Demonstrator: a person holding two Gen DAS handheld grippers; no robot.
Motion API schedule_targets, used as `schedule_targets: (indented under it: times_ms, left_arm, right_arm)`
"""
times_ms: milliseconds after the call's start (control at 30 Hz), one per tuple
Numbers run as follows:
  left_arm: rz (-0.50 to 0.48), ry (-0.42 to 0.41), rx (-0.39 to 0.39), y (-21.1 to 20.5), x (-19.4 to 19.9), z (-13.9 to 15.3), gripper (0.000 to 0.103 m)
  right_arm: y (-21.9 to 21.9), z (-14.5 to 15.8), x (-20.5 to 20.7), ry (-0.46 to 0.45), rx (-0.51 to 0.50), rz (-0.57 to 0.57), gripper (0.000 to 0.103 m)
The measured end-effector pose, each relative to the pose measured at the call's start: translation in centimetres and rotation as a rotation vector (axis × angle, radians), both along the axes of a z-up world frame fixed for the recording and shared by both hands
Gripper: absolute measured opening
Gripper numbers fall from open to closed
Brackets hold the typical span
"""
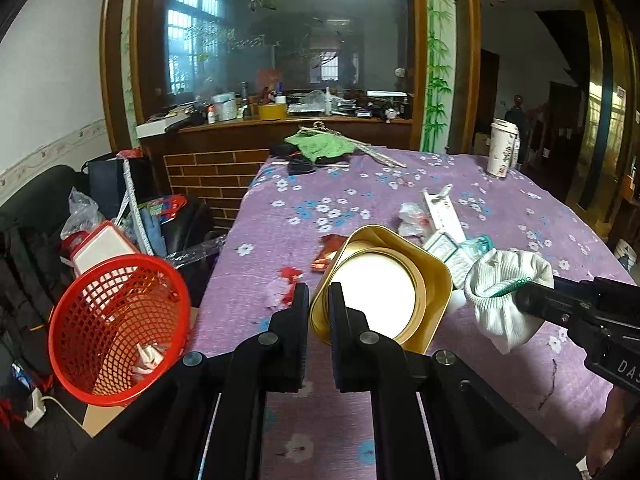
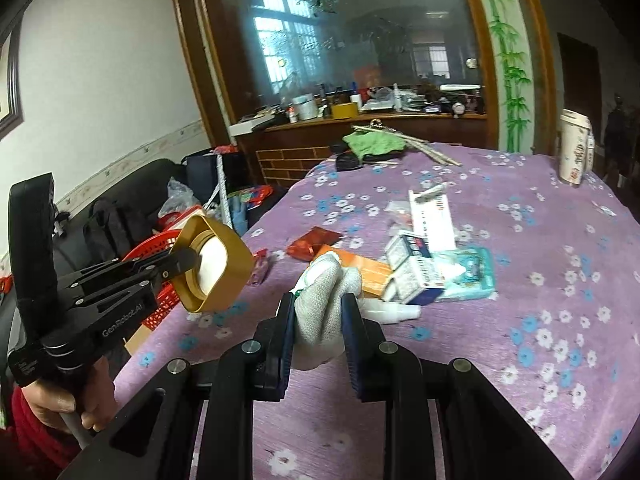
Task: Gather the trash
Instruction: 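Lift the gold lid and white cloth and carry them toward the red basket, then open both grippers to drop the lid and cloth into the basket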
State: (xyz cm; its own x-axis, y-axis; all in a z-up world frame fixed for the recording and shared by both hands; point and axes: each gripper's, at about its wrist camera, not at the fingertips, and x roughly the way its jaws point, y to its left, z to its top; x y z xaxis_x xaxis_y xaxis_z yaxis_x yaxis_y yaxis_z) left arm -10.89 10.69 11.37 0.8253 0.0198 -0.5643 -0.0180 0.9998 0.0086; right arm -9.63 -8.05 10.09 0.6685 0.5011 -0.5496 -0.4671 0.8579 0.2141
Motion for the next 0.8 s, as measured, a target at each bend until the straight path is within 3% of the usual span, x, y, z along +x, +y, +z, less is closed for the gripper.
schedule_targets:
  times_ms: [800]
  left_arm:
    - [0.18, -0.022, -0.058, 10.0, -1.2, 0.4, 0.009]
  right_arm:
    - [10.9, 1.0, 2.5, 0.071, -0.033, 0.206, 0.025]
